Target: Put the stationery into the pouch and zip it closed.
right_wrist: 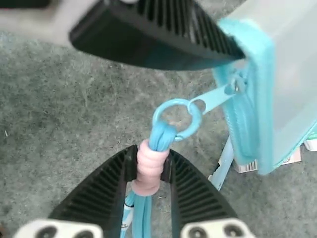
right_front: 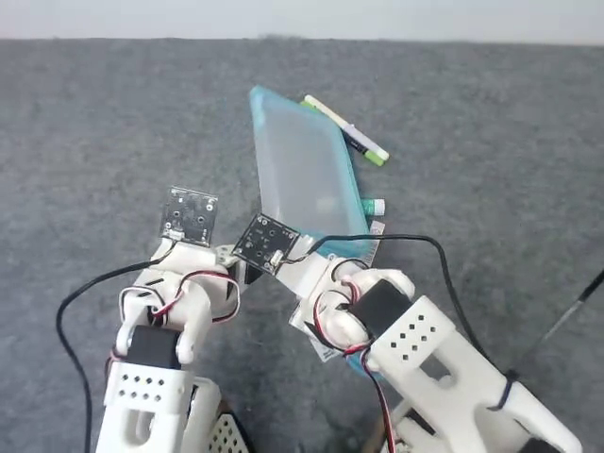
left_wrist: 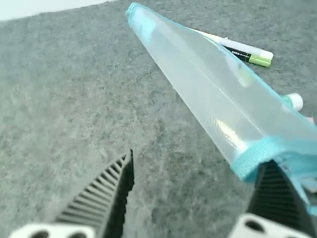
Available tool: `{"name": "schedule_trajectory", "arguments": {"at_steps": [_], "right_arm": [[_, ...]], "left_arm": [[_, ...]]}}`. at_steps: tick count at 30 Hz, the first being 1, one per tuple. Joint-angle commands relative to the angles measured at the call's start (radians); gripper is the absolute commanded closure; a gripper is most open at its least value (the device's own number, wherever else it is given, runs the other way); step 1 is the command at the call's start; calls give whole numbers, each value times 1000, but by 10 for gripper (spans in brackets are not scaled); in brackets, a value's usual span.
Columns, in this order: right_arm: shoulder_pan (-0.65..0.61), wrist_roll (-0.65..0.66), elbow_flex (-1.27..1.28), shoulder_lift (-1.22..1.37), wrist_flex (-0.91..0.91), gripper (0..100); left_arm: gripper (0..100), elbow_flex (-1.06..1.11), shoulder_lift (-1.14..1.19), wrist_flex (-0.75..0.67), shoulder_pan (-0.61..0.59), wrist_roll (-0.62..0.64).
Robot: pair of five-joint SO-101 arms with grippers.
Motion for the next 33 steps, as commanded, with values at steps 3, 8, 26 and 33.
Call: {"name": "schedule_trajectory", "arguments": {"at_steps": [3,8,26,33], "right_arm": [[-50,5,-69,-12,47,993],[-122,9,-69,-85,84,993],[-200,34,-48,-199,143,993],[-182,35,-20,-199,147,993]], "left_arm": [[633,-10,3,-92,3,28],[633,19,8,-143,3,28],[681,107,3,-244,129,28],[797,111,3,-258,127,28]]}}
